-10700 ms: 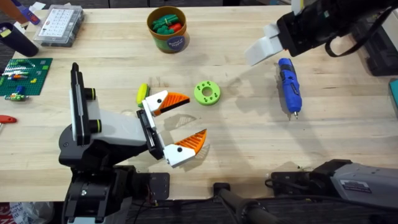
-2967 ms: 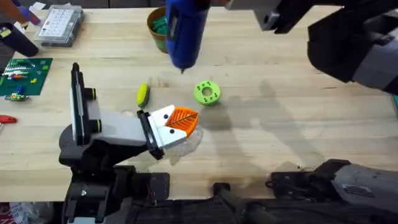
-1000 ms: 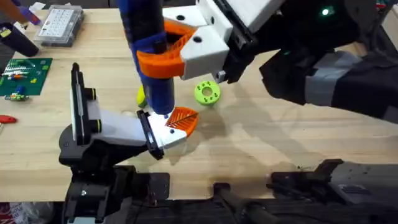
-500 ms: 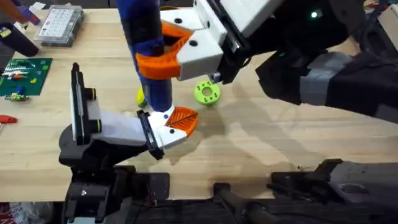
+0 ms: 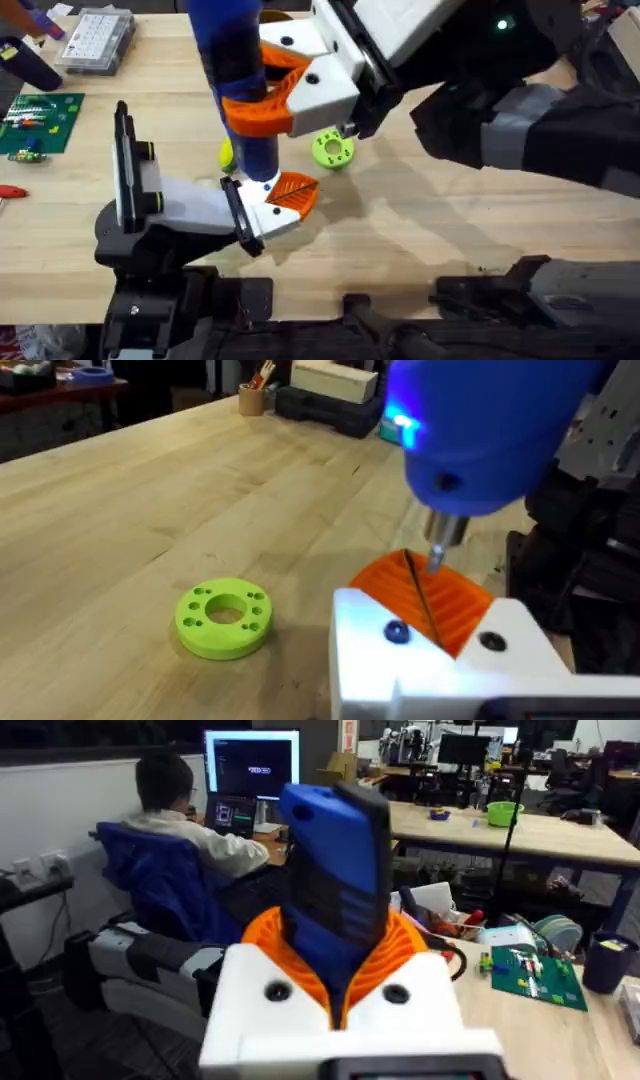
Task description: Pick up the gripper from the table and insert it into the empty holder that is missing its gripper. Then pick up a screw, insert it into the mounting hole, and use the screwdriver to tighten it. Finally, clean up the table by picking up the vegetable and placing it into the bucket.
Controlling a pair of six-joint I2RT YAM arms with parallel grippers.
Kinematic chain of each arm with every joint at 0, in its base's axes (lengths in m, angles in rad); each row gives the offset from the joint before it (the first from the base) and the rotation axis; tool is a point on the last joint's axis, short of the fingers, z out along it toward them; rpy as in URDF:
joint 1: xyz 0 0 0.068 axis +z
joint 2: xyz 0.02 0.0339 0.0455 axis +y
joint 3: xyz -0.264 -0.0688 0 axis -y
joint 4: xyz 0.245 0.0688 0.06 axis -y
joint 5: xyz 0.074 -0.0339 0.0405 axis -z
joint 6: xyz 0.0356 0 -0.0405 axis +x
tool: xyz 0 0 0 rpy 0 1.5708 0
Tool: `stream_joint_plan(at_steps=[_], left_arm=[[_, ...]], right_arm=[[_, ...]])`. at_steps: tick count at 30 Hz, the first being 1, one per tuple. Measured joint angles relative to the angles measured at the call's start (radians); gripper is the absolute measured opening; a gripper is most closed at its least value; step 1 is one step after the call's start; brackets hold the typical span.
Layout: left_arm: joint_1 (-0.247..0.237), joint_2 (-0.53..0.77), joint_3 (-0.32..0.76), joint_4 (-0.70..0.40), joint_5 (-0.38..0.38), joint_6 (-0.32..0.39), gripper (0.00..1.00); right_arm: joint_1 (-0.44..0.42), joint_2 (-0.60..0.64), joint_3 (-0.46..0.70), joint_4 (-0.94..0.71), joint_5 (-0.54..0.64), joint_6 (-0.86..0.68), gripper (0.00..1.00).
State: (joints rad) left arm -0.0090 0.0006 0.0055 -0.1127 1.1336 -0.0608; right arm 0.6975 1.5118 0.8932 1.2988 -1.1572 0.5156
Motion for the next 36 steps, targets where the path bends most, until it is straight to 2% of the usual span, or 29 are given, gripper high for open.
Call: stream_joint_plan(at_steps=[36], left_arm=[[0.000,0.000,0.000,0.000,0.000,0.000,0.004]], right_arm=[[0.009,0.043,-0.001,-0.055,0.000,-0.012,0.021]])
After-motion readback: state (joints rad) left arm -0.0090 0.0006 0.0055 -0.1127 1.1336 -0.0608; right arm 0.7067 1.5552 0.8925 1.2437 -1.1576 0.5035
